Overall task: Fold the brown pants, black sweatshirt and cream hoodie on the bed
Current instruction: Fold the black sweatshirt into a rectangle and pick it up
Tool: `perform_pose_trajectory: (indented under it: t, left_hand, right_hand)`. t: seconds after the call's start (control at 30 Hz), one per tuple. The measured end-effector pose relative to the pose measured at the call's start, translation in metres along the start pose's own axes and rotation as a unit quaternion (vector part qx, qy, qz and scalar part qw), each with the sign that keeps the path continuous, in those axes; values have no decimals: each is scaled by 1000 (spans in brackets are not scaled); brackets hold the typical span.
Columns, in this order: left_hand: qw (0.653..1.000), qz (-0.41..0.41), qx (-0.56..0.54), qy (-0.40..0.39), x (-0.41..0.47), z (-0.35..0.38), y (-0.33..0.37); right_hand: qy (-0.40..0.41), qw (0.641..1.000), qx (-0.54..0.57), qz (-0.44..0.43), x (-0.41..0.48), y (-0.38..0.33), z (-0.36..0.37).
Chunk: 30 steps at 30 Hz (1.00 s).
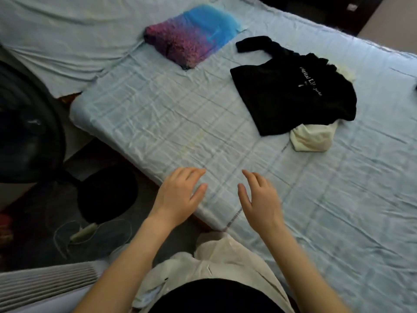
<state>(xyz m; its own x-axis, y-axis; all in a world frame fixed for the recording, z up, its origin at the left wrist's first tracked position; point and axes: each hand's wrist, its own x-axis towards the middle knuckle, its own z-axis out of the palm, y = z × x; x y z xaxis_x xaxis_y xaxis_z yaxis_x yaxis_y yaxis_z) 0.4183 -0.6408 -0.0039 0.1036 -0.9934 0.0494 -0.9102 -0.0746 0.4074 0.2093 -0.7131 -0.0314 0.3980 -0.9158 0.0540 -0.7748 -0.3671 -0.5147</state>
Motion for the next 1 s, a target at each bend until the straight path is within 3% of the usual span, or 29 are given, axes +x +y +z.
perform_pose_trajectory:
  t: [0.3, 0.67, 0.83, 1.0]
  left_hand:
    - [996, 86, -7, 2, 152, -23, -40]
    - [965, 234, -44, -112, 340, 19, -50]
    - [960, 246, -61, -120, 464, 71, -41]
    - [963, 237, -53, -116, 576, 183, -57]
  right_hand:
    - [75, 995, 9, 65, 106, 6, -9]
    - [164, 968, -18, 190, 221, 48, 2]
    - [217, 950, -9, 227, 309, 111, 10]
    - [236, 937, -6, 255, 395, 203, 69]
